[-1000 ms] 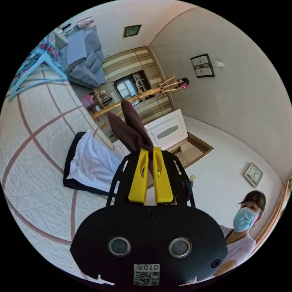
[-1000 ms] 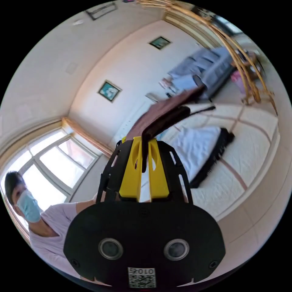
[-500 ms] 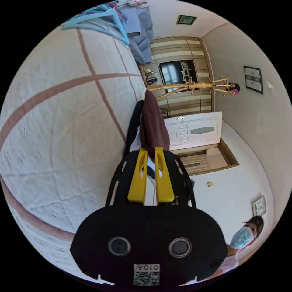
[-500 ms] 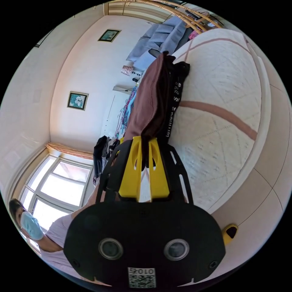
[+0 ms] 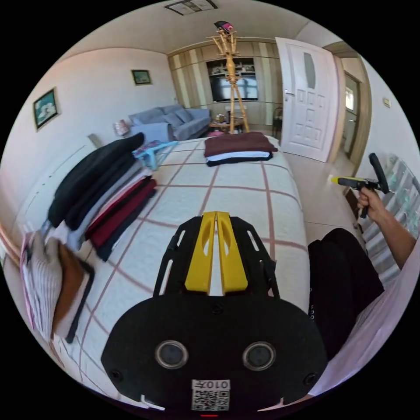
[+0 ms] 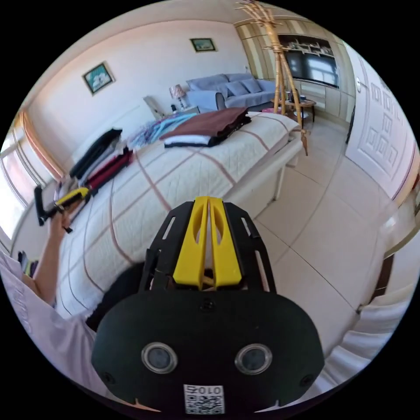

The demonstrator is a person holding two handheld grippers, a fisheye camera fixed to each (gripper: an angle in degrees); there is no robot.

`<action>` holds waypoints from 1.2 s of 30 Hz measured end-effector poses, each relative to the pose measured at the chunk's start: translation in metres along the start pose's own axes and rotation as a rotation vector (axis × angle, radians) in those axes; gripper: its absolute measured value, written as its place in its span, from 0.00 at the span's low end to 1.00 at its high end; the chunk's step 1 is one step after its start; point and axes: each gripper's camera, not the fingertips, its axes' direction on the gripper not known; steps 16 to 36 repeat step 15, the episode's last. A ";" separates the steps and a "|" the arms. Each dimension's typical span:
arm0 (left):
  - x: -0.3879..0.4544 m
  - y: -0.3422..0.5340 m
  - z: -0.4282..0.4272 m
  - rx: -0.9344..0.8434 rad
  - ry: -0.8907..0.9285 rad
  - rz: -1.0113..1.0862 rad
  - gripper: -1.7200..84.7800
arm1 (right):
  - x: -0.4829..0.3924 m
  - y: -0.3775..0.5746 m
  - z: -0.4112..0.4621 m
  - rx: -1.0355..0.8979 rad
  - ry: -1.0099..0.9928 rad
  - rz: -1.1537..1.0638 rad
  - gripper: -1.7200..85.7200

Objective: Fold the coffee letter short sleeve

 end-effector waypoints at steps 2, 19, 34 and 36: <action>0.033 0.057 -0.043 0.020 -0.117 -0.095 0.02 | -0.038 0.042 0.010 -0.030 0.042 -0.081 0.04; 0.181 0.168 -0.199 0.295 -0.811 -0.165 0.03 | -0.231 0.186 -0.019 0.404 0.167 -0.421 0.07; 0.181 0.168 -0.199 0.295 -0.811 -0.165 0.03 | -0.231 0.186 -0.019 0.404 0.167 -0.421 0.07; 0.181 0.168 -0.199 0.295 -0.811 -0.165 0.03 | -0.231 0.186 -0.019 0.404 0.167 -0.421 0.07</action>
